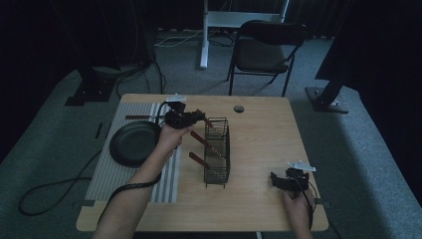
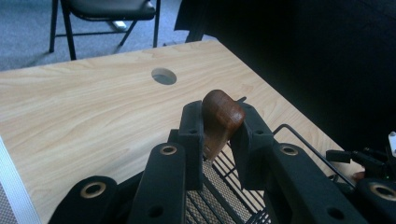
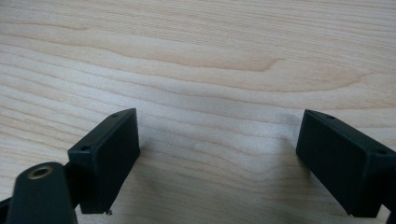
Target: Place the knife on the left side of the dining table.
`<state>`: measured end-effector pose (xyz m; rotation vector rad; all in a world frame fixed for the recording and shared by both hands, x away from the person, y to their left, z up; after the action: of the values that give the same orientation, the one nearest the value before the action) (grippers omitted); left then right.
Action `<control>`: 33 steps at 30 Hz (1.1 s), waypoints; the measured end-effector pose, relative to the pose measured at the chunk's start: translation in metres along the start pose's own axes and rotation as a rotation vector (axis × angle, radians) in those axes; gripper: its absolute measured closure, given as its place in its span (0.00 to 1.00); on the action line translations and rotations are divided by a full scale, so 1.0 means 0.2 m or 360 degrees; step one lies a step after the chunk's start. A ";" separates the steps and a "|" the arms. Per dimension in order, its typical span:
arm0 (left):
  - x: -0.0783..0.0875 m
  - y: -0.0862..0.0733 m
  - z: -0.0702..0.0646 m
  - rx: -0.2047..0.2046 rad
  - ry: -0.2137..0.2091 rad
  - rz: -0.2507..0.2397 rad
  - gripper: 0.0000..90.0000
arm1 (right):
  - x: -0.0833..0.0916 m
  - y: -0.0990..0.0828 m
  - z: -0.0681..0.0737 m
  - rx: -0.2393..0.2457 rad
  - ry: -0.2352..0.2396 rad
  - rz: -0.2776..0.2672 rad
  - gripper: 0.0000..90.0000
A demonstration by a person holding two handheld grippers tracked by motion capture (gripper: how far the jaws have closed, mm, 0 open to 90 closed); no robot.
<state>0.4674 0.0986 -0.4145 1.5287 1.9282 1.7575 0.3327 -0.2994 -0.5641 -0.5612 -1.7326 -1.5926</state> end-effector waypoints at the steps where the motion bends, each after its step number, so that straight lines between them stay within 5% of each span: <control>1: 0.00 0.00 0.00 0.0000 0.0000 -0.0004 0.85 | 0.00 0.00 0.00 0.0000 0.0000 0.0000 0.14; 18: 0.19 0.08 -0.10 -0.0074 0.0000 -0.0161 0.87 | 0.00 0.00 0.00 -0.0001 0.0000 0.0000 0.14; 21: 0.30 0.11 -0.14 -0.0096 -0.0022 -0.0235 0.87 | 0.00 0.00 0.00 -0.0002 0.0000 0.0000 0.14; 33: 0.54 0.18 -0.23 -0.0170 -0.0007 -0.0329 0.87 | 0.00 0.00 0.00 -0.0001 0.0000 -0.0002 0.14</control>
<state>0.4051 0.1374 -0.3162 1.2486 1.8802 1.7358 0.3328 -0.2994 -0.5640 -0.5605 -1.7331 -1.5938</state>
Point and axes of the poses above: each handheld gripper's, and its own axes: x roughly backward along the jaws, y roughly out of its top, z roughly to its left, the point moved 2 cm from there along -x, roughly forward along the jaws, and after that the axes turned 4 degrees about z, right-handed, at the moved point
